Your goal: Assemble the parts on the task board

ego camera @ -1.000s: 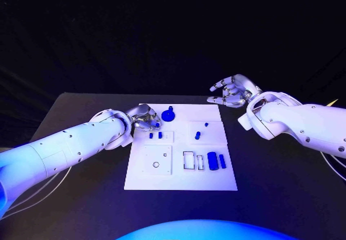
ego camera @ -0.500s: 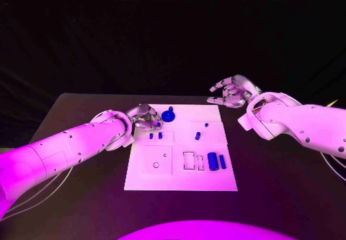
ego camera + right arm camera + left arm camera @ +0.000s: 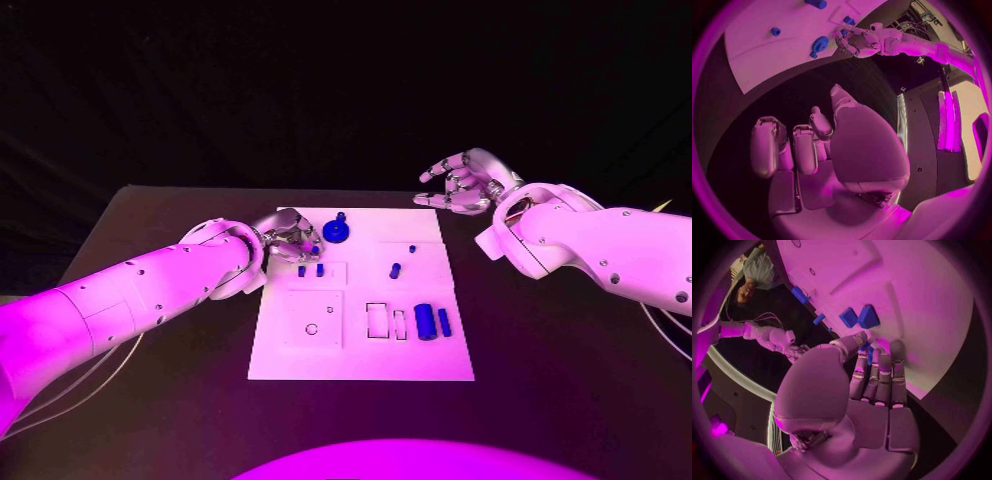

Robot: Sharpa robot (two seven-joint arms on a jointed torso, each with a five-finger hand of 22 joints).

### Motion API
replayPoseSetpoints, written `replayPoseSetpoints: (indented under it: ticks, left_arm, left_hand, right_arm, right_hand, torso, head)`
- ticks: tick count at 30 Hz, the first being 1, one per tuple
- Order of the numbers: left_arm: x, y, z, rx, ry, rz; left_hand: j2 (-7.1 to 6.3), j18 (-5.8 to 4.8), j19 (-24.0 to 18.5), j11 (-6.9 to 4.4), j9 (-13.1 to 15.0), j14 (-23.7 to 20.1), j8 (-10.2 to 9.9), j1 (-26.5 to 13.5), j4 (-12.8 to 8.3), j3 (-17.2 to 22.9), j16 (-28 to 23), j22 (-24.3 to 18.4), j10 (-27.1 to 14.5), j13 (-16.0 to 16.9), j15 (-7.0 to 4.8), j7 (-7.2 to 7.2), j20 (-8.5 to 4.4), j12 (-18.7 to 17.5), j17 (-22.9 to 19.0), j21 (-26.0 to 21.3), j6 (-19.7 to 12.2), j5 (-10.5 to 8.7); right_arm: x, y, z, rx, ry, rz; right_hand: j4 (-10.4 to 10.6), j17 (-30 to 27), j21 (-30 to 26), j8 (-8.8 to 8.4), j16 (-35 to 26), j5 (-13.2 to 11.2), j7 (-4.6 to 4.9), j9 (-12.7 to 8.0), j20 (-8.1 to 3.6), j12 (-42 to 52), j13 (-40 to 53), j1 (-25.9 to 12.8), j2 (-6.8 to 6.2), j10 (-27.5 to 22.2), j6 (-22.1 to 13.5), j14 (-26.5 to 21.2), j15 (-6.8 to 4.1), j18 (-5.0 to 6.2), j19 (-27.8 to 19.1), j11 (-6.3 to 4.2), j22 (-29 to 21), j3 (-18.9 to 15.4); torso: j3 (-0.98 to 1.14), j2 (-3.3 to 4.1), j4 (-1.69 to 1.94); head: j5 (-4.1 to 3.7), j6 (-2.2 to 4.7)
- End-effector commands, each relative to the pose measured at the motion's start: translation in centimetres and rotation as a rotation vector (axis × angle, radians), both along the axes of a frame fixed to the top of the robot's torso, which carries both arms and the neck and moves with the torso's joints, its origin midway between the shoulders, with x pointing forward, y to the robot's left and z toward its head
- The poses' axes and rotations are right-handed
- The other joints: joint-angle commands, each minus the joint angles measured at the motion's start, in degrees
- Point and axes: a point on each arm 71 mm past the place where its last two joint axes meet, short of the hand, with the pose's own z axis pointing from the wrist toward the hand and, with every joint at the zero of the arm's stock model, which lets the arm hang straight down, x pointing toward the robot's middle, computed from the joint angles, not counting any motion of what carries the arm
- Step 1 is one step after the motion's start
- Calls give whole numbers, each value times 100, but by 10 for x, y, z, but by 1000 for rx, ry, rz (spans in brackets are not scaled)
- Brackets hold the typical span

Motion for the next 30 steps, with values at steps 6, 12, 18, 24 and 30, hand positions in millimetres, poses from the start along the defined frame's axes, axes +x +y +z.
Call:
replayPoseSetpoints:
  ticks: [6, 12, 18, 24, 30]
  left_arm:
    - [1, -2, -2, 10, -4, 1]
    - [1, -1, -1, 10, -7, 5]
    - [1, -1, -1, 9, -10, 6]
    - [1, -2, -1, 8, -9, 2]
    - [0, -3, -1, 7, -6, -3]
  left_hand:
    - [120, -239, 43, 25, 149, -45, 52, -39, 22, -129, 100, 81, -2, -27, 11, 43, 39, 92, -64, 4, 117, -59]
    - [123, -239, 43, 26, 147, -41, 50, -37, 22, -128, 103, 82, 3, -27, 12, 43, 40, 97, -64, 5, 117, -59]
    - [127, -239, 43, 25, 146, -28, 48, -35, 21, -127, 106, 83, 8, -27, 12, 44, 40, 103, -51, 6, 117, -59]
    - [131, -238, 43, 26, 145, -25, 47, -33, 20, -126, 110, 85, 14, -27, 13, 45, 40, 109, -51, 8, 119, -60]
    - [131, -238, 43, 26, 145, -25, 47, -33, 20, -126, 110, 85, 14, -27, 13, 45, 40, 109, -51, 8, 119, -60]
  right_arm:
    - [0, 1, 0, -1, 0, 5]
    - [-1, 0, 0, 0, 0, 4]
    - [-1, 1, 0, 0, 0, 4]
    - [-1, 1, 0, 0, 1, 4]
    - [-1, 1, 0, -1, 0, 5]
  right_hand:
    - [46, 535, -74, 140, -71, 46, -33, 49, -64, 38, -11, -249, 45, -72, -11, 376, -13, 103, 87, -40, 715, 211]
    - [45, 536, -81, 146, -72, 46, -33, 49, -65, 38, -15, -254, 43, -74, -13, 377, -14, 104, 88, -40, 712, 211]
    - [45, 536, -81, 146, -72, 46, -33, 49, -65, 38, -15, -254, 43, -74, -13, 377, -14, 104, 88, -40, 712, 211]
    - [45, 536, -81, 146, -72, 46, -33, 49, -65, 38, -15, -254, 43, -74, -13, 377, -14, 104, 88, -40, 712, 211]
    - [46, 542, -85, 148, -69, 46, -34, 49, -65, 40, -15, -256, 42, -73, -14, 379, -14, 105, 88, -41, 710, 211]
  torso:
    - [-4, -1, -2]
    - [-2, 7, 7]
    - [-2, 9, 9]
    - [-2, 8, 4]
    - [-1, 3, 6]
  head:
    - [-6, -5]
    - [-21, -8]
    - [-21, -9]
    - [-22, -9]
    - [-24, -10]
